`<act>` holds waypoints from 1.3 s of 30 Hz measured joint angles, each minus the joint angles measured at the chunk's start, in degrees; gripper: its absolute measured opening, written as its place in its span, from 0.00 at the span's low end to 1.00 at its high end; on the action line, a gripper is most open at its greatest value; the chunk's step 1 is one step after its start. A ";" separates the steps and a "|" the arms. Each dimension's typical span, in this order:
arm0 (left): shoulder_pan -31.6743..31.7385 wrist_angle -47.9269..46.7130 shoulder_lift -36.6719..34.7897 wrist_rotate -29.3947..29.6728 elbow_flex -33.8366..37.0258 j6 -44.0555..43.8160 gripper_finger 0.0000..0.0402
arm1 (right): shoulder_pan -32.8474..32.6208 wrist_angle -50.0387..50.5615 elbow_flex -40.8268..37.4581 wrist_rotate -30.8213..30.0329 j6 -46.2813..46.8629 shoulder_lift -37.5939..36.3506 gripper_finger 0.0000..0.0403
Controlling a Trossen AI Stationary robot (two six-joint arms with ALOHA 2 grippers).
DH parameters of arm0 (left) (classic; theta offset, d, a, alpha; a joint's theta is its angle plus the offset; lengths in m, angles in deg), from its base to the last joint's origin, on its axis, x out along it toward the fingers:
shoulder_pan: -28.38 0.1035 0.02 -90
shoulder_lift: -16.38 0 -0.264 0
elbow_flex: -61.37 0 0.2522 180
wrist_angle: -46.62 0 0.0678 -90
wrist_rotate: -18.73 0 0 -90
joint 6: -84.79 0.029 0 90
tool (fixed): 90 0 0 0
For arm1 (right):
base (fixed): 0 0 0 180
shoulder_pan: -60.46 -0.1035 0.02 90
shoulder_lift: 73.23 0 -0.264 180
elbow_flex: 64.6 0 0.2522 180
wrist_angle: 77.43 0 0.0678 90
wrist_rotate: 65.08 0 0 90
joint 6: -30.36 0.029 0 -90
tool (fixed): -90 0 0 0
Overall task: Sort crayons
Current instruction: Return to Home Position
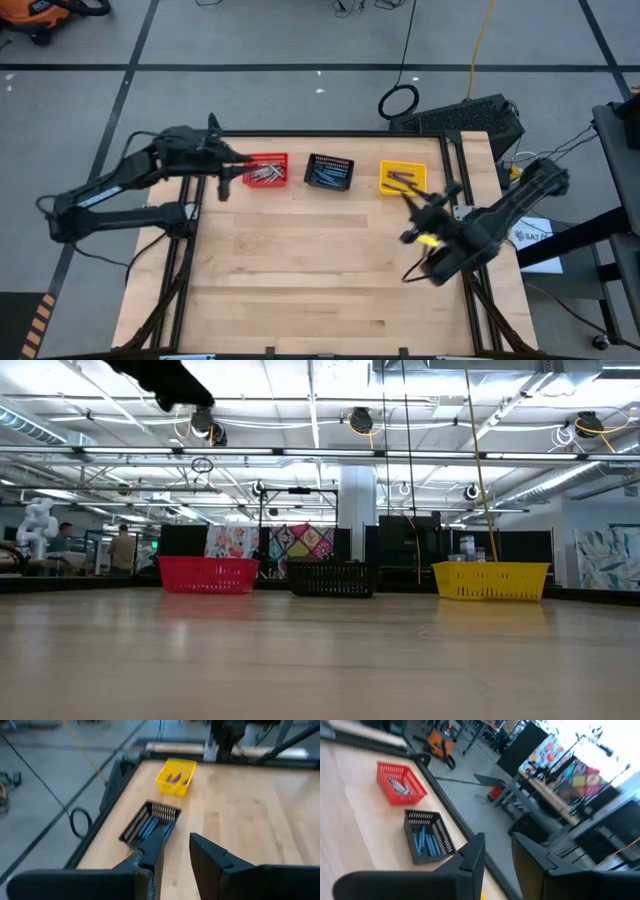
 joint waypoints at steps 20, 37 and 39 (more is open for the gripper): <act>-1.27 7.05 -29.41 -0.22 18.67 -5.28 0.23 | -3.69 -30.82 -31.98 -2.08 3.52 -31.01 0.21; -1.27 6.73 -31.57 -0.20 23.24 -7.89 0.23 | -5.03 -65.52 -44.50 14.50 -8.31 -32.33 0.21; -1.27 7.24 -31.56 -0.17 23.25 -9.19 0.23 | -5.30 -75.37 -45.52 22.41 -15.08 -32.32 0.21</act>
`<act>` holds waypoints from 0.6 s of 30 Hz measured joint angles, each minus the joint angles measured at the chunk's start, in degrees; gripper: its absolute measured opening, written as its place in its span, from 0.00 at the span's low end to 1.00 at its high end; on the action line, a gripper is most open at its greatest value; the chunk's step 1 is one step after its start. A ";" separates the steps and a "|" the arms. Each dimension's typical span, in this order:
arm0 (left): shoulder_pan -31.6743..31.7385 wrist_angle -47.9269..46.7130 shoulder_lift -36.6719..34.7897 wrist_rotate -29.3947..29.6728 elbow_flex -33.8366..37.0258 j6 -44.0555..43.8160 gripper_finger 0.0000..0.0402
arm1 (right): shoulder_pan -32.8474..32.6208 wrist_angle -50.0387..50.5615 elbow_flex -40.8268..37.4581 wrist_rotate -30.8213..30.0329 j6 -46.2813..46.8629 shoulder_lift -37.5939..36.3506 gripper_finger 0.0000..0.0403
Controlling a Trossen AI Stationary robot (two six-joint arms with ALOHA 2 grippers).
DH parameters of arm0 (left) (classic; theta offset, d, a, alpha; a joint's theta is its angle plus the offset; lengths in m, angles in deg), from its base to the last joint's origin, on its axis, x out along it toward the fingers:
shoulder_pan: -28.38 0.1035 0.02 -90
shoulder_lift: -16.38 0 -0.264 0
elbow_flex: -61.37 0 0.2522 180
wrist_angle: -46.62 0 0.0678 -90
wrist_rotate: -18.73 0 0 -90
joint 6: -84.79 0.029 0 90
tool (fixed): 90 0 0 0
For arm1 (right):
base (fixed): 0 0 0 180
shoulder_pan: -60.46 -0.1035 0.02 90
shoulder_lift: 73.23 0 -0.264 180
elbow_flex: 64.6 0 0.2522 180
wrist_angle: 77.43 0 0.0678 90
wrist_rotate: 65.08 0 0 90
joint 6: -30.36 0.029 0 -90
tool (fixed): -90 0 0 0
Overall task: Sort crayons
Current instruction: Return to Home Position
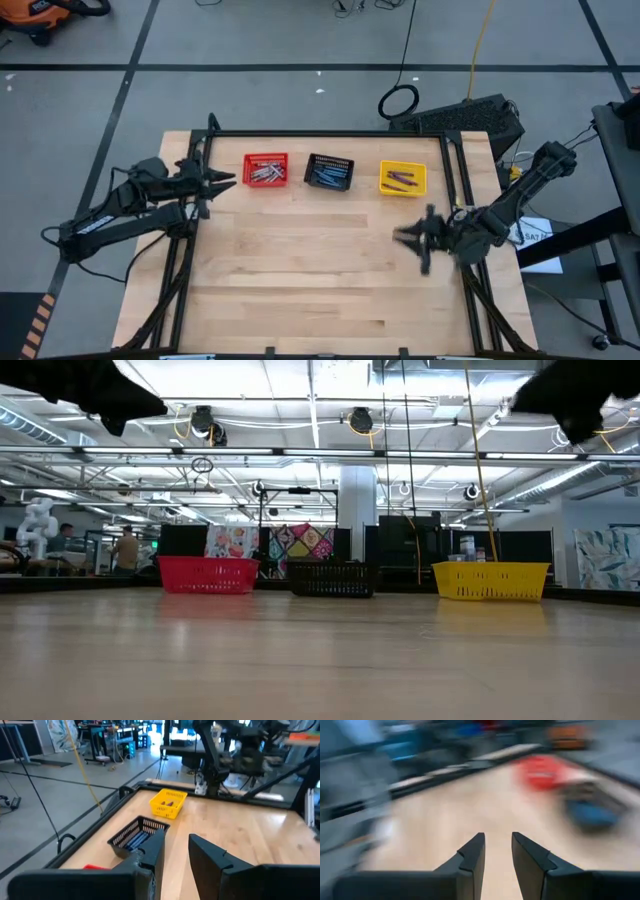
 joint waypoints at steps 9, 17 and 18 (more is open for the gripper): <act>0.00 3.23 -0.01 -1.80 0.00 -2.10 0.23 | -0.27 -19.97 -1.06 49.01 -37.87 -2.08 0.21; 0.00 6.08 -0.34 -10.01 0.13 0.26 0.23 | -0.22 -6.35 -1.07 50.90 -37.32 -6.96 0.21; 0.00 6.09 -0.42 -10.03 0.31 0.28 0.23 | -0.22 -5.54 -1.07 50.83 -38.20 -7.80 0.21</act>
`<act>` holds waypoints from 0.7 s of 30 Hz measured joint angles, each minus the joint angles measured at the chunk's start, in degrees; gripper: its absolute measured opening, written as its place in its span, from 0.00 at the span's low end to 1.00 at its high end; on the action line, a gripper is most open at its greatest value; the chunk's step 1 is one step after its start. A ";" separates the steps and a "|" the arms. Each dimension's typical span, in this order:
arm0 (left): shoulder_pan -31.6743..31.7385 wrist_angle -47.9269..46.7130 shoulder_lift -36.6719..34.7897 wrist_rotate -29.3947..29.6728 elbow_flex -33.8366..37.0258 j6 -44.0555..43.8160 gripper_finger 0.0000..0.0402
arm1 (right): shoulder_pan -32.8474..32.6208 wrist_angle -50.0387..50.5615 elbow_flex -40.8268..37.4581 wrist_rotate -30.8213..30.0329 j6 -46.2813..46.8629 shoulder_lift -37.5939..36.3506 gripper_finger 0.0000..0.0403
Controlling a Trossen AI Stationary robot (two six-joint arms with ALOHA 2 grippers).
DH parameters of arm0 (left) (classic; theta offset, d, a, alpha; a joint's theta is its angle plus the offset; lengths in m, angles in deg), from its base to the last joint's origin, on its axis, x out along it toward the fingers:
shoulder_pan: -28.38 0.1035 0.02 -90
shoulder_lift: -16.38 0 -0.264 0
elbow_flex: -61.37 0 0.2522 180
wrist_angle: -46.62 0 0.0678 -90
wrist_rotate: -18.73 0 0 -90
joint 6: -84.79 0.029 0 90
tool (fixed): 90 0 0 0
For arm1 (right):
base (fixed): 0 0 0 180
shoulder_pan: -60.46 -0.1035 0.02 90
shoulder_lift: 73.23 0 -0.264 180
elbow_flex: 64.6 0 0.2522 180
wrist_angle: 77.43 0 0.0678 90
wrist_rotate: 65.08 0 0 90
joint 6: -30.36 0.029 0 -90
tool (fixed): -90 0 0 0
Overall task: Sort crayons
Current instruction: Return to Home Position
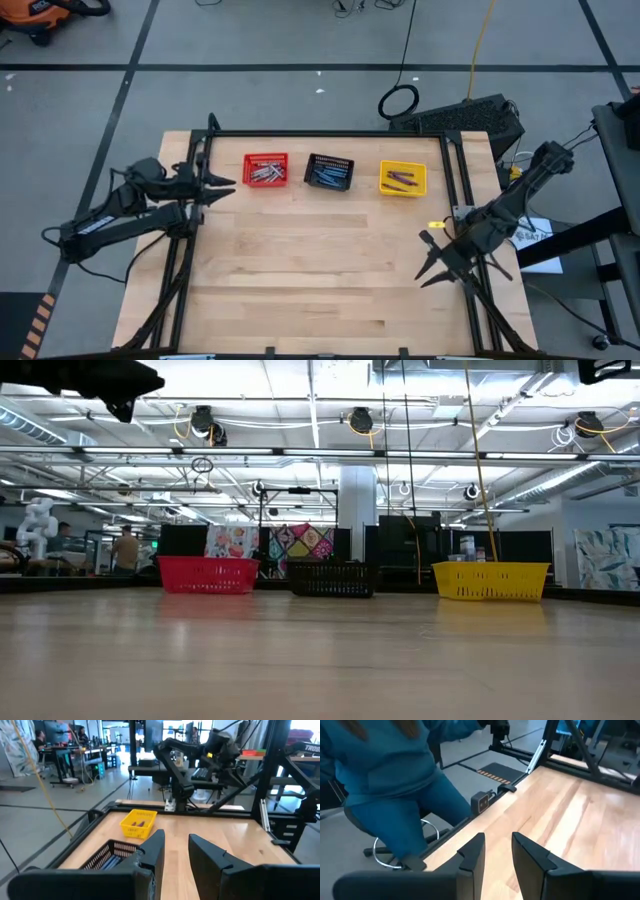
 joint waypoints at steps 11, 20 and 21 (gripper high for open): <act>0.00 6.09 -4.73 -0.56 8.14 -1.06 0.23 | 0.00 -1.41 -8.16 0.03 -1.36 -14.30 0.21; -0.04 5.66 -7.31 -8.24 8.72 0.02 0.23 | 0.00 -2.14 -16.35 0.15 -1.53 -25.23 0.21; -0.04 5.65 -7.31 -8.24 8.72 0.03 0.23 | 0.00 -2.12 -17.23 0.15 -1.53 -26.23 0.21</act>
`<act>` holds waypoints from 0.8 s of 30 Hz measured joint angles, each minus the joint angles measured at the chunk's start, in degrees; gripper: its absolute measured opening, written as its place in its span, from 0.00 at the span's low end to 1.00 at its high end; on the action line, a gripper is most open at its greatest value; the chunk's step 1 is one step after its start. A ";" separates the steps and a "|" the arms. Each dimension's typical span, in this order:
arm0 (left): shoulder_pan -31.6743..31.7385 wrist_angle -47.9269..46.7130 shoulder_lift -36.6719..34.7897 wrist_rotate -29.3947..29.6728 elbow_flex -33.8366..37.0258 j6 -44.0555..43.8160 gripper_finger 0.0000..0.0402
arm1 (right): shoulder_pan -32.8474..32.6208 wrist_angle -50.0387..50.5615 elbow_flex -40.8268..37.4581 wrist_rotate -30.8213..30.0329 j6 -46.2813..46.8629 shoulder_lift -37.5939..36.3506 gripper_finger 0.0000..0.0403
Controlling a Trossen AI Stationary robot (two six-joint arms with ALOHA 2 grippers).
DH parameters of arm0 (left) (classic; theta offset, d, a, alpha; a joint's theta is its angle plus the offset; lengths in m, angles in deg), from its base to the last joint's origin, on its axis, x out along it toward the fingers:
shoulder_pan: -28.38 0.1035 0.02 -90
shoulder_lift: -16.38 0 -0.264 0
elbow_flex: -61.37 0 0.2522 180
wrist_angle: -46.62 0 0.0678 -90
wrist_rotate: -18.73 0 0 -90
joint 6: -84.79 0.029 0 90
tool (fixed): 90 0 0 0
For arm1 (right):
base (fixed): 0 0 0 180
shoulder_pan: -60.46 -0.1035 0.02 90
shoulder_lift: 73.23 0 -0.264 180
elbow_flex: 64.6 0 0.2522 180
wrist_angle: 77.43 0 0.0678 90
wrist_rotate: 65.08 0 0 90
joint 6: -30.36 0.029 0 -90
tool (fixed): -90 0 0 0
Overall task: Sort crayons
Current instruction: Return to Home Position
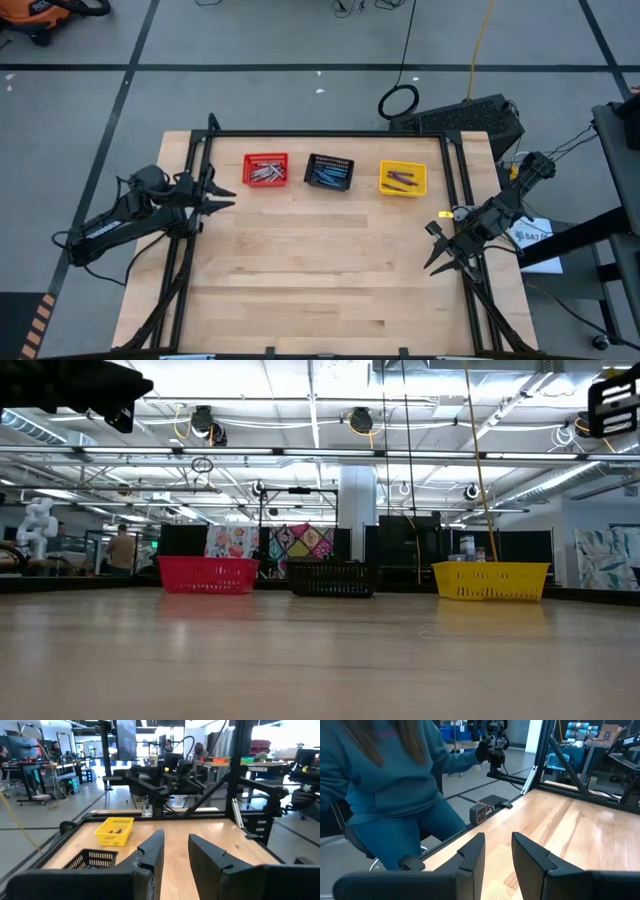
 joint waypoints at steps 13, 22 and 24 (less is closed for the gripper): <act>-0.15 7.26 0.01 -0.93 7.23 0.10 0.23 | 0.01 -2.60 -8.12 0.02 0.14 -7.73 0.21; -0.15 11.13 0.01 -1.03 11.64 -0.17 0.23 | 0.02 -3.37 -9.79 0.11 -0.30 -8.70 0.21; -0.15 12.96 0.00 -0.60 12.80 -1.35 0.23 | 0.02 -3.25 -9.83 0.11 -0.53 -8.70 0.21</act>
